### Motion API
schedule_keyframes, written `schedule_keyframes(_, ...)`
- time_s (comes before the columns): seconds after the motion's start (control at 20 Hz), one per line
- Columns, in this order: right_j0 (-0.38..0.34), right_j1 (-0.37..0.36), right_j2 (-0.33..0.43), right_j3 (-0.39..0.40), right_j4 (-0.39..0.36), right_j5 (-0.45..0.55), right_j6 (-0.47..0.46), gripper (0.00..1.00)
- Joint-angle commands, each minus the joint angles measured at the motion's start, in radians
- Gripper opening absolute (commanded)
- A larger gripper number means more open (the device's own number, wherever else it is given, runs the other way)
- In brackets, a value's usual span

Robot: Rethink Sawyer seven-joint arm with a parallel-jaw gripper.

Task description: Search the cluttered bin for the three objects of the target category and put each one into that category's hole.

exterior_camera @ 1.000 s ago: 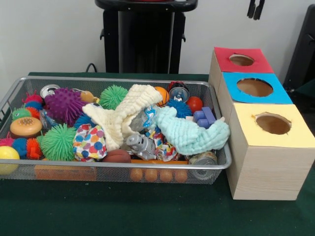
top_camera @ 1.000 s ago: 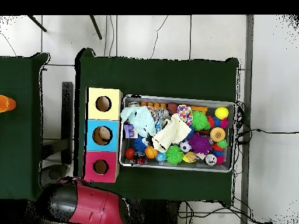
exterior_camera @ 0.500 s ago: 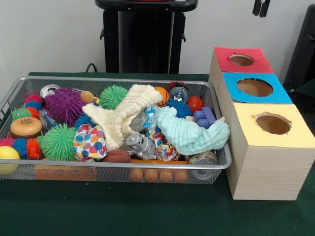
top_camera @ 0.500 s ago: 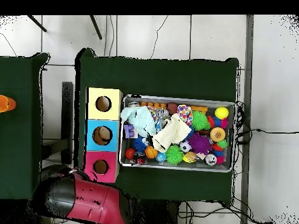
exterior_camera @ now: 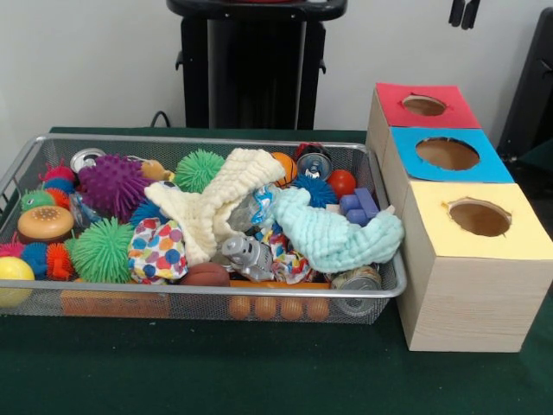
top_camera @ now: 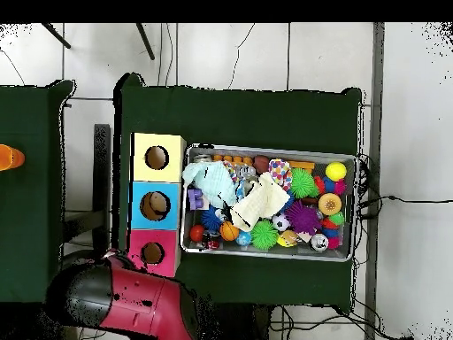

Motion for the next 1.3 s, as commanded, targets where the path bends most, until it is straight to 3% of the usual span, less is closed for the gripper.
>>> schedule_keyframes(0.05, -0.038, 0.033, 0.024, -0.016, -0.038, 0.044, 0.193, 0.00)
schedule_keyframes(0.5, -0.036, 0.042, 0.031, -0.004, -0.034, 0.016, 0.193, 0.00)
schedule_keyframes(1.0, -0.043, 0.102, 0.046, -0.019, -0.049, -0.074, 0.163, 0.00)
schedule_keyframes(1.3, -0.055, 0.135, 0.095, 0.044, -0.022, -0.240, 0.142, 0.00)
